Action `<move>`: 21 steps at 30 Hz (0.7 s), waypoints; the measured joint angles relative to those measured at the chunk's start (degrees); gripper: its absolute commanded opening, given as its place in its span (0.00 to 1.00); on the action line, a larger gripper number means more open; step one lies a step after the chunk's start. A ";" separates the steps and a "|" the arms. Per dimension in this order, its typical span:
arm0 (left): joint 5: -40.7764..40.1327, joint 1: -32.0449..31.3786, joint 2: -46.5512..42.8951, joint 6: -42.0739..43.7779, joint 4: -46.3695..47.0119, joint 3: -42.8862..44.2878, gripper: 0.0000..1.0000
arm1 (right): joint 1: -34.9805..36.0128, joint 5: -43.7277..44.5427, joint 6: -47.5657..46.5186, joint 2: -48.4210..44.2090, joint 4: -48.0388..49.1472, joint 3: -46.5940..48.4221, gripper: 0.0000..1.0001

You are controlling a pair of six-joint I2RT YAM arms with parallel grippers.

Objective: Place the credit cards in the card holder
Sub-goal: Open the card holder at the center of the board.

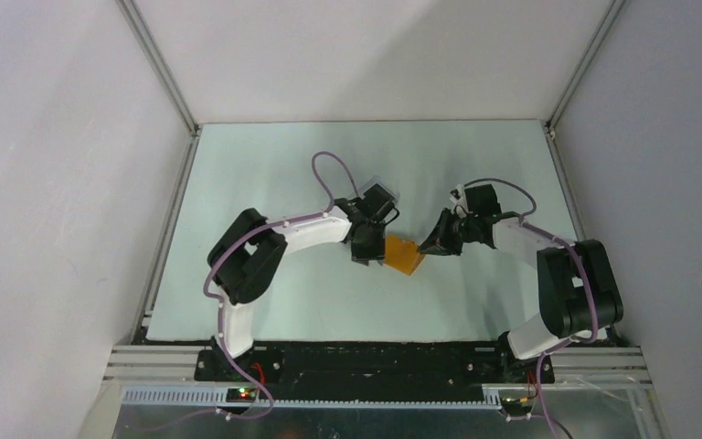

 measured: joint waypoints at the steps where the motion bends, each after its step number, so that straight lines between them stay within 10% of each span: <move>1: -0.83 0.02 -0.92 0.68 -1.07 -0.68 0.55 | 0.81 -0.39 -0.26 -0.85 0.35 0.00 0.00; 21: -4.76 6.01 -34.64 2.10 -5.73 -13.68 0.70 | 14.93 5.38 -10.84 -7.91 -7.13 3.96 0.00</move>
